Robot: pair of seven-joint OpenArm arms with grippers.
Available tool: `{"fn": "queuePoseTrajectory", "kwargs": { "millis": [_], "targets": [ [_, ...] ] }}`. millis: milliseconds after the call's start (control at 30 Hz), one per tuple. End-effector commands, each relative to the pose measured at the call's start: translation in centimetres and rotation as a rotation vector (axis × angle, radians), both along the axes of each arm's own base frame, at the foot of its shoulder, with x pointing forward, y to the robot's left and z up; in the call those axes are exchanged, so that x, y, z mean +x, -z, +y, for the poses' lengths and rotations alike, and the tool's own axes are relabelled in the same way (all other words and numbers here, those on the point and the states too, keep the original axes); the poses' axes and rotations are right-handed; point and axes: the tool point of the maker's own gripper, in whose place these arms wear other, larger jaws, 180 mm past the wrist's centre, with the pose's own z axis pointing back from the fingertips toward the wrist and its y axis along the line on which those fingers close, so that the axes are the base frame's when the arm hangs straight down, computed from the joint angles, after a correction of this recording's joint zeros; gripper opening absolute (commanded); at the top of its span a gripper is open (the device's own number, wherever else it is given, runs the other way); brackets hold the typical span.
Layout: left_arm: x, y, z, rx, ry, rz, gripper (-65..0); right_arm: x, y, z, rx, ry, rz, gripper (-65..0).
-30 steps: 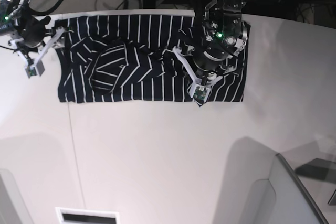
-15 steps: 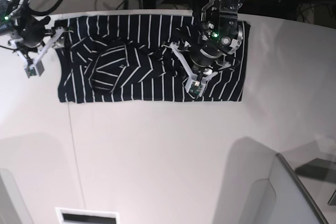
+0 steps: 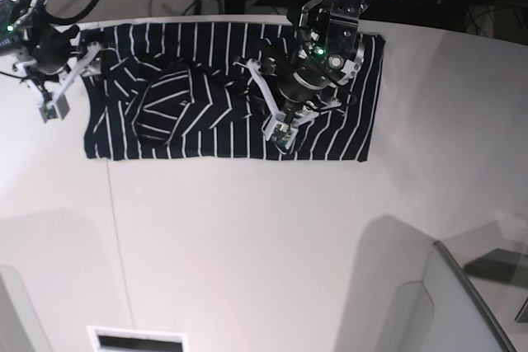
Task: Layout the t-shirt on the table in an organized manner, then fold the t-shirt properly
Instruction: 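Grasp the shirt end with the left gripper and fold it inward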
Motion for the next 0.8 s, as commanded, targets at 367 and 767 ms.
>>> {"fn": "queuePoseTrajectory", "kwargs": {
  "millis": [367,767],
  "targets": [
    [2.6,-4.7,-4.7,-0.118,0.091,-0.133,-13.2,0.6,-0.6,-0.2,-0.005,-0.005,-0.032,-25.8],
    [4.9,-7.7,0.3,-0.159,0.004,-0.216,-23.0,1.1,-1.3,0.4,-0.006,-0.03,-0.056,-25.8]
  ]
}}
